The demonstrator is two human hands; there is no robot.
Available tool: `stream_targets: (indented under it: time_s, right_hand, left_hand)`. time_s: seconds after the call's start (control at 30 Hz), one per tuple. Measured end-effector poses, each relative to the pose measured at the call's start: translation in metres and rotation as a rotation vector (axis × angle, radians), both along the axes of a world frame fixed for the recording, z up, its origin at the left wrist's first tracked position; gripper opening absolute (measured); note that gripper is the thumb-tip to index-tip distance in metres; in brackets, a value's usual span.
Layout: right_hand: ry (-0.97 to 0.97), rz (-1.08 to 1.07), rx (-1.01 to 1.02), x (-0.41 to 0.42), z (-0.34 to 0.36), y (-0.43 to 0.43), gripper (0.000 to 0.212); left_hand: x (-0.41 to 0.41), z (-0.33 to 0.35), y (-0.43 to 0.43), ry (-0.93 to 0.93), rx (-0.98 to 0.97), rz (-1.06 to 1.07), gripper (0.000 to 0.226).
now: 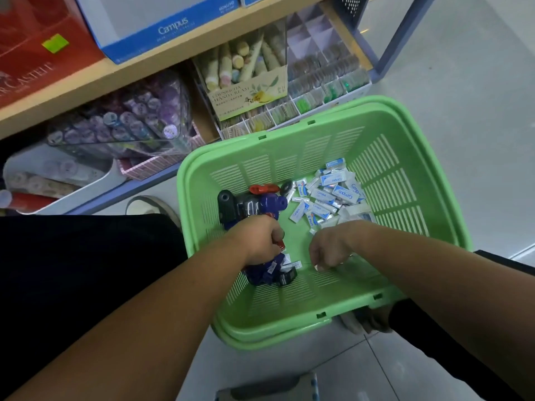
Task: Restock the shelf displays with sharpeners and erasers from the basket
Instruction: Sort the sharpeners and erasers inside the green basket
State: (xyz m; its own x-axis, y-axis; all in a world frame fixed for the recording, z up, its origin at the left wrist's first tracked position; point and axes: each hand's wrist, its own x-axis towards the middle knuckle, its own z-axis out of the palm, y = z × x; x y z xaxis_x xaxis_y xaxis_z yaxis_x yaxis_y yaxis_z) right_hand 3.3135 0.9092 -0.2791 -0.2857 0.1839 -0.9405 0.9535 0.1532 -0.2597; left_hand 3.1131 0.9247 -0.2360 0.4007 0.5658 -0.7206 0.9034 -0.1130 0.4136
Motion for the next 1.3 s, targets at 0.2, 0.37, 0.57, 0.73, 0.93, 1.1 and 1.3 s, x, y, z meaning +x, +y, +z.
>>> stream_targets:
  time_s: [0.2, 0.37, 0.57, 0.73, 0.93, 1.1, 1.3]
  right_hand:
    - [0.075, -0.197, -0.005, 0.012, 0.004, 0.008, 0.019]
    - [0.138, -0.349, 0.191, 0.021, 0.042, 0.039, 0.023]
    - [-0.176, -0.221, 0.736, 0.018, 0.051, 0.039, 0.047]
    - [0.143, -0.38, 0.461, -0.023, 0.034, 0.016, 0.025]
    - [0.176, -0.303, 0.166, -0.044, -0.01, -0.007, 0.01]
    - [0.123, -0.224, 0.062, -0.041, -0.018, -0.003, 0.007]
    - [0.094, -0.192, 0.02, -0.045, -0.024, -0.006, 0.019]
  left_hand:
    - [0.002, 0.001, 0.0, 0.006, 0.003, 0.013, 0.017]
    - [0.002, 0.001, 0.0, -0.004, 0.05, 0.049, 0.017]
    - [-0.002, 0.018, 0.008, 0.025, 0.079, 0.075, 0.013]
    - [-0.013, 0.053, 0.027, 0.109, 0.094, -0.091, 0.017]
    - [-0.033, 0.079, 0.018, 0.276, 0.289, -0.36, 0.009]
    - [-0.016, 0.053, -0.016, 0.111, 0.111, -0.17, 0.013]
    - [-0.015, 0.037, -0.021, 0.113, 0.06, -0.132, 0.032]
